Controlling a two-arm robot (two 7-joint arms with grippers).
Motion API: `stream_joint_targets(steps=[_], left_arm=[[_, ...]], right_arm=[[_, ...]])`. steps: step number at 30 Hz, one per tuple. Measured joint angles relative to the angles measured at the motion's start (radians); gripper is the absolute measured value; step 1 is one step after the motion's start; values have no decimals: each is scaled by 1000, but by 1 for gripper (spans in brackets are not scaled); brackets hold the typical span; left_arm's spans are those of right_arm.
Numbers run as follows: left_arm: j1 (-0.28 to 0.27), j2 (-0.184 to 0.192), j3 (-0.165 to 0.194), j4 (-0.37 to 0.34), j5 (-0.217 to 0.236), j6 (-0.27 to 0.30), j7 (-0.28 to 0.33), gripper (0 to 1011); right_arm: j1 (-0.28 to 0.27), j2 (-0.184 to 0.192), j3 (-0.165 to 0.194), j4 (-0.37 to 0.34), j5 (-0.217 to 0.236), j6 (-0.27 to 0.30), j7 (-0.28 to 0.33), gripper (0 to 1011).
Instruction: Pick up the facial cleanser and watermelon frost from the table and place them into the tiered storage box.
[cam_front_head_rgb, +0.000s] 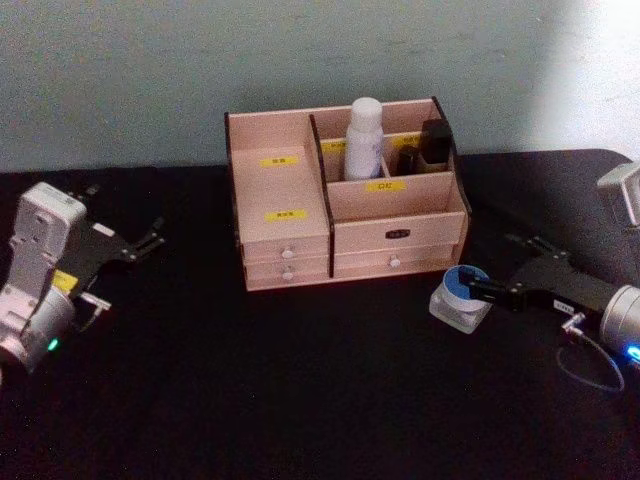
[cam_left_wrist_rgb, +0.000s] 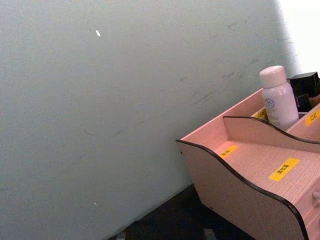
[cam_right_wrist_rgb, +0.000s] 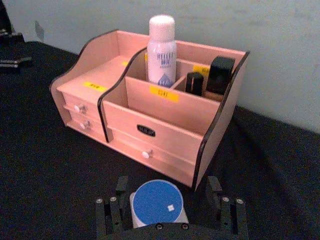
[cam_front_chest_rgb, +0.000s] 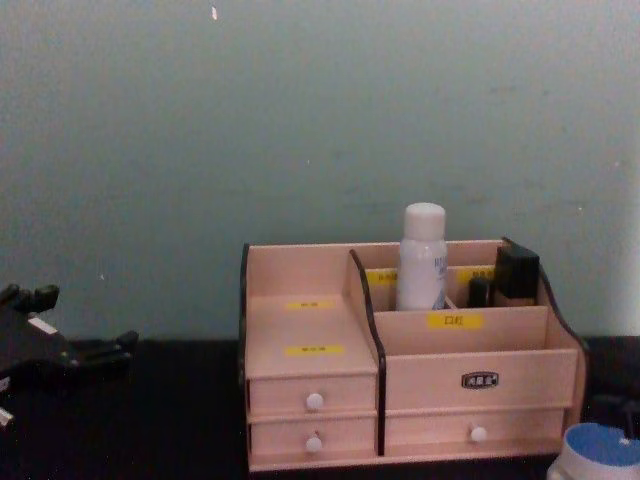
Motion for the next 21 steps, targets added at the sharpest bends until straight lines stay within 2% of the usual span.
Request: stream_joint_targets(steps=[9, 21], left_arm=[[0, 0, 0, 0, 0, 0, 0, 1001], [0, 0, 0, 0, 0, 0, 0, 1001]], right_arm=[[15, 8, -32, 23, 6, 26, -10, 1000], [30, 12, -63, 42, 2, 30, -13, 1000]])
